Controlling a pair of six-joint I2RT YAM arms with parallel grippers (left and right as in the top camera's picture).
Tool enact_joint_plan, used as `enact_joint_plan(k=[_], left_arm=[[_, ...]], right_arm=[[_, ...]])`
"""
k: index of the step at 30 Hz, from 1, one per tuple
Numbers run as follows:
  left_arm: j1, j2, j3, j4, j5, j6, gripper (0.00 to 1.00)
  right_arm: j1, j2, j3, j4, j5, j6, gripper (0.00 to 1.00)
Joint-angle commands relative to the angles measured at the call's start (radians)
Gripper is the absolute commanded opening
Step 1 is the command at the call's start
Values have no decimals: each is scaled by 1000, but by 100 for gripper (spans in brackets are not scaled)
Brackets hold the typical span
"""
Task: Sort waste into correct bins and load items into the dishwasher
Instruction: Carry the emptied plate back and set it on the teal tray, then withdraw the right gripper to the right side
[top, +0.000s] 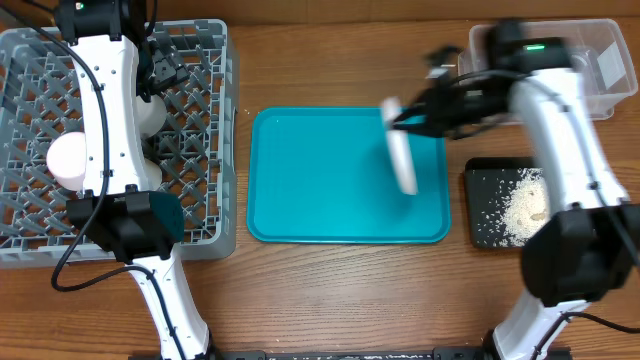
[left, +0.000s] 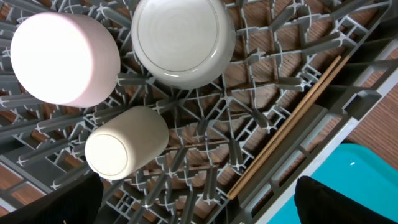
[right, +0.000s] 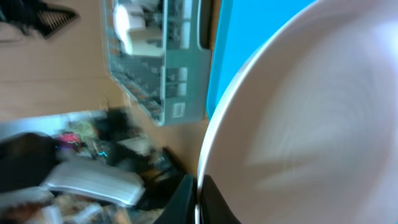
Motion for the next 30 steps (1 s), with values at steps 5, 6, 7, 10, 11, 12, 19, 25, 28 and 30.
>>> enact_joint_plan(k=[5, 6, 7, 10, 11, 12, 19, 25, 28, 30], left_arm=[[-8, 1, 2, 2, -20, -2, 100], [-8, 1, 2, 2, -20, -2, 100], [-8, 1, 2, 2, -20, -2, 100], [-8, 1, 2, 2, -20, -2, 100], [-8, 1, 2, 2, -20, -2, 100], [-8, 1, 2, 2, -20, -2, 100], [-8, 1, 2, 2, -20, -2, 100], [-8, 1, 2, 2, -20, -2, 100], [-8, 1, 2, 2, -20, -2, 100], [-8, 1, 2, 2, -20, -2, 100]], right_arm=[[350, 15, 14, 232, 608, 532, 4], [394, 27, 14, 267, 646, 559, 4], [424, 32, 14, 292, 663, 574, 5], [518, 54, 14, 383, 690, 605, 23], [545, 57, 14, 405, 690, 604, 36], [565, 61, 14, 415, 698, 604, 41], [605, 58, 17, 352, 804, 612, 51], [480, -43, 31, 217, 805, 612, 52], [372, -111, 56, 134, 805, 611, 54], [273, -156, 77, 77, 805, 611, 67]])
